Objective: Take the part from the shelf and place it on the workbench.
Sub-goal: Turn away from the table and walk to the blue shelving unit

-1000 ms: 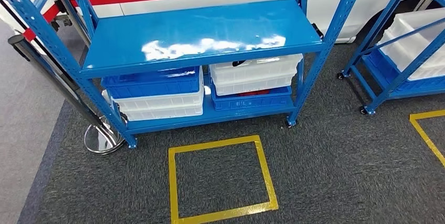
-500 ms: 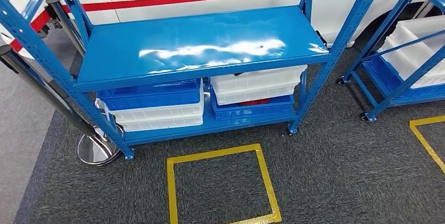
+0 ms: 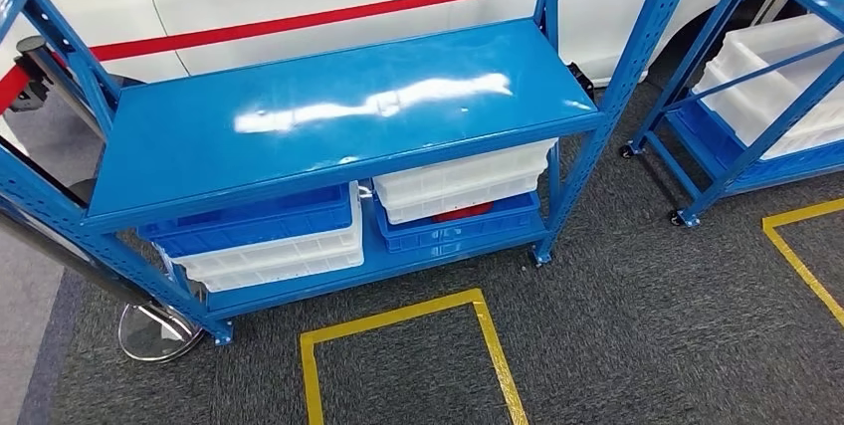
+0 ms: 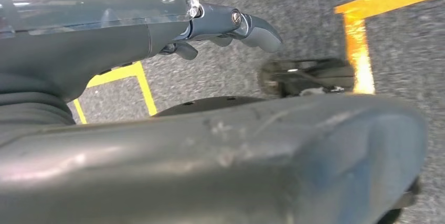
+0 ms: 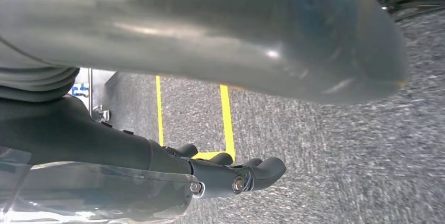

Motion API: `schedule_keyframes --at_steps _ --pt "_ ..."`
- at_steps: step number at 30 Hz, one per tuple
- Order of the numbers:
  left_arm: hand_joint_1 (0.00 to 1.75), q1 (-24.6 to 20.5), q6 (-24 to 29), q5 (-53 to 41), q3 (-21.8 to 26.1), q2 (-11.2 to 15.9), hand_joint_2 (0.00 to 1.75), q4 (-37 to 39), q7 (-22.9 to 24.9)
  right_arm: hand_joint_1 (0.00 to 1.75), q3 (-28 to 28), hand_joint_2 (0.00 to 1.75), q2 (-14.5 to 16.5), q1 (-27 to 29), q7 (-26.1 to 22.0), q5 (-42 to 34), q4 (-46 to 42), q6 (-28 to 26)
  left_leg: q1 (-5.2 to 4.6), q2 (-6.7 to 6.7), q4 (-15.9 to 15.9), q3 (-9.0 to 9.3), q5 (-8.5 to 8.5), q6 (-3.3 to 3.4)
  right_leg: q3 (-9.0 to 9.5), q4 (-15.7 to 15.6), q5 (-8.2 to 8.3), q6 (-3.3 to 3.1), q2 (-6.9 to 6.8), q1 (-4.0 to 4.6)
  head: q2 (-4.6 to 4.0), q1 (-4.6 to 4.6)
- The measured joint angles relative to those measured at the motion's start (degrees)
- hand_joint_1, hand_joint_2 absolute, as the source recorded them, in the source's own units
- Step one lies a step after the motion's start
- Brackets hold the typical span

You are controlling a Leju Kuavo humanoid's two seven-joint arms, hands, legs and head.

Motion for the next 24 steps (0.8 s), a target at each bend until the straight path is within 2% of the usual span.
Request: schedule_keyframes --at_steps 1,2,4,6,7,9,10,11,12,13,14,16,17,18,19,21,22,24 --pt "0.00 0.0 0.0 0.0 0.0 0.1 0.00 0.0 0.0 0.00 0.0 0.00 0.0 0.0 0.0 0.0 0.0 0.0 -0.19 -0.32 -1.8 0.30 1.86 0.41 0.46 -0.1 -0.59 0.34 0.21 -0.01 0.00 0.01" --pt "0.00 0.1 0.0 0.0 0.0 0.1 0.00 0.0 0.0 0.00 0.0 0.00 0.1 -0.1 0.0 0.0 0.0 0.0 -0.40 -0.53 -2.6 0.46 2.55 0.82 0.87 0.0 -0.93 0.73 0.38 -0.02 0.00 0.03" --pt "0.00 0.0 0.0 0.0 0.0 0.1 0.00 0.0 0.0 0.00 0.0 0.00 0.2 -0.2 0.1 0.0 0.0 0.0 -0.50 -0.47 -3.3 1.67 2.03 1.60 1.52 0.5 -1.06 1.49 0.42 -0.11 0.00 0.01" --pt "0.00 -0.2 0.0 -0.1 0.0 0.2 0.00 0.0 0.0 0.00 0.0 0.00 0.2 -0.3 0.1 0.0 0.0 0.0 -0.35 -0.24 -4.3 3.33 1.77 2.28 0.71 3.3 -1.19 1.94 -0.45 -0.14 0.00 0.08" --pt "0.00 -0.3 0.0 -0.1 0.0 0.2 0.00 0.0 0.0 0.00 0.0 0.00 0.2 -0.5 0.1 0.0 0.0 0.0 -0.27 -0.07 -4.6 4.06 1.58 2.55 -0.97 6.1 -1.96 2.13 -0.99 -0.19 0.00 0.11" --pt "0.00 -0.3 0.1 -0.1 0.0 0.3 0.00 0.0 0.0 0.00 0.0 0.00 0.2 -0.6 0.0 0.0 0.0 0.1 -0.30 0.35 -4.9 4.98 1.01 2.91 -5.84 12.5 -4.60 2.55 -1.67 -0.23 0.00 0.14" --pt "0.00 -0.3 0.1 -0.1 0.0 0.3 0.00 0.0 0.0 0.00 0.0 0.00 0.2 -0.6 -0.1 0.0 0.0 0.0 -0.29 0.51 -4.9 5.42 0.63 2.97 -8.06 14.7 -5.78 2.71 -1.76 -0.28 0.00 0.14" --pt "0.00 -0.3 0.1 -0.1 0.0 0.3 0.00 0.0 0.0 0.00 0.0 0.00 0.2 -0.5 -0.2 0.0 0.0 0.0 -0.26 0.59 -4.9 5.96 0.18 2.93 -9.51 15.2 -6.05 2.82 -1.81 -0.31 0.00 0.14" --pt "0.00 -0.2 0.1 -0.1 0.0 0.2 0.00 0.0 0.0 0.00 0.0 0.00 0.2 -0.4 -0.3 0.0 0.0 0.0 -0.22 0.61 -4.9 6.59 -0.33 2.81 -10.11 14.1 -5.08 2.84 -1.87 -0.33 0.00 0.15" --pt "0.00 -0.2 0.1 -0.2 0.0 0.2 0.00 0.0 0.0 0.00 0.0 0.00 0.2 -0.4 -0.4 0.1 0.0 -0.1 -0.18 0.62 -4.9 7.30 -0.88 2.63 -10.00 11.5 -2.83 2.74 -1.99 -0.34 0.00 0.15" --pt "0.00 -0.2 0.2 -0.2 0.0 0.2 0.00 0.0 0.0 0.00 0.0 0.00 0.2 -0.2 -0.5 0.2 0.0 -0.2 -0.16 0.67 -4.9 7.93 -1.47 2.40 -9.53 8.0 0.49 2.54 -2.24 -0.31 0.00 0.16" --pt "0.00 -0.3 0.5 -0.5 0.0 0.1 0.87 0.0 0.1 0.00 0.0 0.87 0.2 -0.1 -0.5 0.7 0.0 -0.2 -0.32 0.78 -4.7 8.88 -2.63 1.78 -8.84 3.1 4.74 1.93 -2.77 -0.05 0.00 0.13" --pt "0.00 -0.3 0.9 -0.7 0.0 0.1 1.31 0.0 0.2 0.00 0.0 1.31 0.2 -0.1 -0.4 0.9 0.0 -0.2 -0.42 0.86 -4.5 9.23 -3.01 1.43 -8.75 2.1 5.67 1.59 -2.87 0.02 0.00 0.10" --pt "0.00 -0.4 1.4 -1.0 0.0 0.1 1.75 0.0 0.4 0.00 0.1 1.75 0.2 -0.2 -0.4 1.3 0.0 -0.2 -0.51 0.90 -4.3 9.48 -3.20 1.10 -8.63 2.0 5.50 1.32 -2.80 0.09 0.00 0.07" --pt "0.00 -0.5 2.0 -1.4 0.0 0.1 1.75 0.0 0.7 0.00 0.2 1.75 0.2 -0.2 -0.5 1.8 0.0 -0.2 -0.53 0.96 -4.4 9.65 -3.42 1.15 -8.38 1.9 5.89 1.17 -2.67 0.07 0.00 0.05" --pt "0.00 -0.6 3.2 -1.9 -0.1 0.1 1.75 0.0 1.2 0.00 0.6 1.75 0.3 -0.2 -1.2 2.8 0.0 -0.2 -0.52 0.99 -4.9 10.05 -3.77 2.01 -8.01 1.6 5.87 1.03 -2.48 0.14 0.00 0.05" --pt "0.00 -0.7 3.7 -2.1 -0.2 0.1 1.75 0.0 1.3 0.00 0.8 1.31 0.4 -0.2 -1.6 3.1 0.0 -0.3 -0.51 1.00 -5.2 10.25 -3.99 2.53 -7.95 1.5 5.80 0.95 -2.45 0.19 0.00 0.05" --pt "0.00 -0.9 4.1 -2.3 -0.2 0.1 1.75 0.0 1.3 0.00 1.1 0.44 0.4 -0.3 -2.1 3.5 0.0 -0.3 -0.50 1.00 -5.6 10.48 -4.06 2.77 -7.89 1.5 5.58 0.63 -2.43 0.27 0.00 0.04"
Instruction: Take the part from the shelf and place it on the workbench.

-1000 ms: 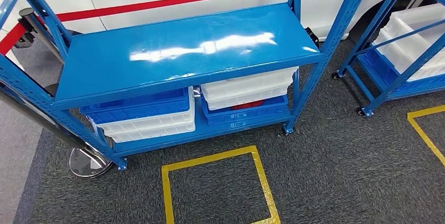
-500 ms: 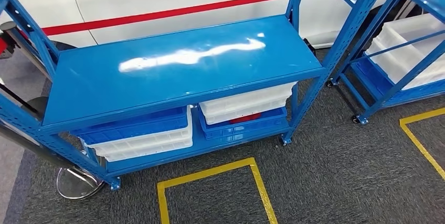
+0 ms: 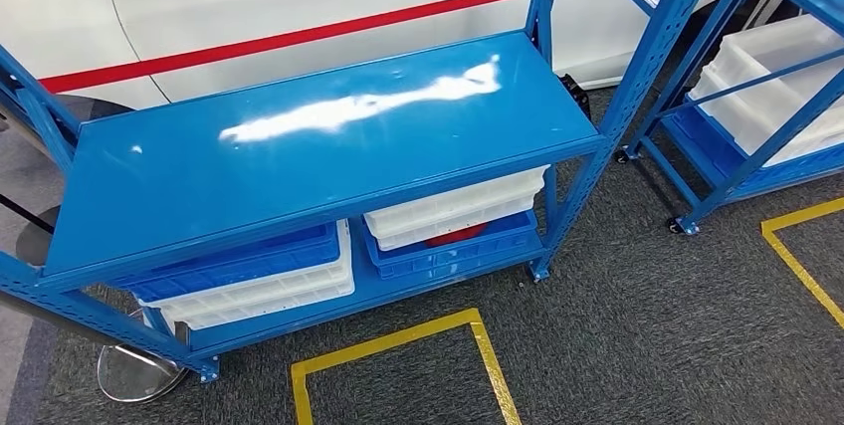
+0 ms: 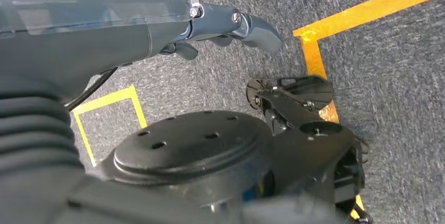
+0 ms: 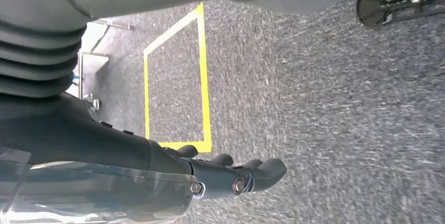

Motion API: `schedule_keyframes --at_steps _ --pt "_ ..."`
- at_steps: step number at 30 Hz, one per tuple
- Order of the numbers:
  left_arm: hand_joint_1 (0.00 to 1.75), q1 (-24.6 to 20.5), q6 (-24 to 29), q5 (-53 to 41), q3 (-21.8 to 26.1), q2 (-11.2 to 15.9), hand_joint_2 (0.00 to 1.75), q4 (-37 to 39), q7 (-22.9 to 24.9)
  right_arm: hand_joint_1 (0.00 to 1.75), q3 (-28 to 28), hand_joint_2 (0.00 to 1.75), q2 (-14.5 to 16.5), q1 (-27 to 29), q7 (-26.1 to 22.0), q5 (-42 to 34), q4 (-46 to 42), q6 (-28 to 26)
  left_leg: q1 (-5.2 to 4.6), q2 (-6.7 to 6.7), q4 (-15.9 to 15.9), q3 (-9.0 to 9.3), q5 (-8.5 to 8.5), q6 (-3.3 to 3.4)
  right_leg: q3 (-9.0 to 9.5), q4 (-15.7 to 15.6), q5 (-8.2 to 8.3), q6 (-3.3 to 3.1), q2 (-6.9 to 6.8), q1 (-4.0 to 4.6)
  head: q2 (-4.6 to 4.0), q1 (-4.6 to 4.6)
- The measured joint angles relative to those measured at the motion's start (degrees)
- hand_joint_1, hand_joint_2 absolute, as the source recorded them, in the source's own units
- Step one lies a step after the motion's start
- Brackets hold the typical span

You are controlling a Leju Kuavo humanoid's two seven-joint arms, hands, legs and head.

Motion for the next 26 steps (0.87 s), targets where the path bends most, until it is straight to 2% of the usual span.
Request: schedule_keyframes --at_steps 1,2,6,10,12,20,26 --pt "0.00 0.0 0.1 -0.1 0.0 0.0 1.75 0.0 0.0 0.00 0.2 0.00 0.0 0.0 -0.2 0.1 0.0 0.0 0.00 0.00 -0.2 0.09 -0.01 -0.04 0.02 0.0 -0.08 -0.12 0.00 0.02 0.00 -0.01" --pt "0.00 -0.1 0.1 -0.1 -0.1 0.0 1.75 0.0 0.0 0.00 0.3 0.00 0.1 0.0 -0.4 0.2 0.0 0.0 0.00 0.00 -0.3 0.15 -0.02 -0.08 0.04 0.0 -0.13 -0.20 -0.01 0.03 0.00 -0.01" --pt "0.00 -0.1 0.1 -0.1 -0.2 0.0 1.75 0.0 0.1 0.00 0.9 1.75 0.3 -0.1 -1.1 0.7 0.0 0.0 0.02 0.01 -0.7 0.31 -0.02 -0.70 0.07 0.0 -0.23 -0.37 -0.02 0.04 0.00 -0.01" --pt "0.00 -0.1 0.1 -0.1 -0.2 0.0 1.75 0.0 0.1 0.00 1.0 1.75 0.3 -0.1 -1.3 0.7 0.0 0.1 0.06 0.00 -0.7 0.35 0.15 -1.64 0.10 0.0 -0.22 -0.40 -0.02 0.05 0.00 0.01" --pt "0.00 -0.1 0.2 -0.1 -0.2 -0.1 1.75 0.0 0.5 0.00 1.0 1.75 0.3 -0.1 -1.1 0.5 0.0 0.0 0.06 0.00 -0.7 0.35 0.20 -1.87 0.12 0.0 -0.19 -0.41 -0.02 0.04 0.00 0.01" --pt "0.00 -0.2 3.7 -3.1 -1.2 -0.3 1.75 0.0 7.5 0.00 1.0 1.75 0.3 -0.1 2.0 1.4 0.0 -0.7 0.04 0.00 -0.7 0.37 0.26 -1.99 0.22 0.0 -0.07 -0.27 -0.03 -0.05 0.00 0.01" --pt "0.00 -0.9 5.2 -4.3 -1.9 -0.5 1.75 0.0 8.9 0.00 1.0 1.75 0.3 -0.1 3.2 2.4 0.0 -0.3 0.04 0.00 -0.7 0.38 0.22 -1.98 0.26 -0.1 -0.07 -0.25 -0.03 -0.15 0.00 0.01"
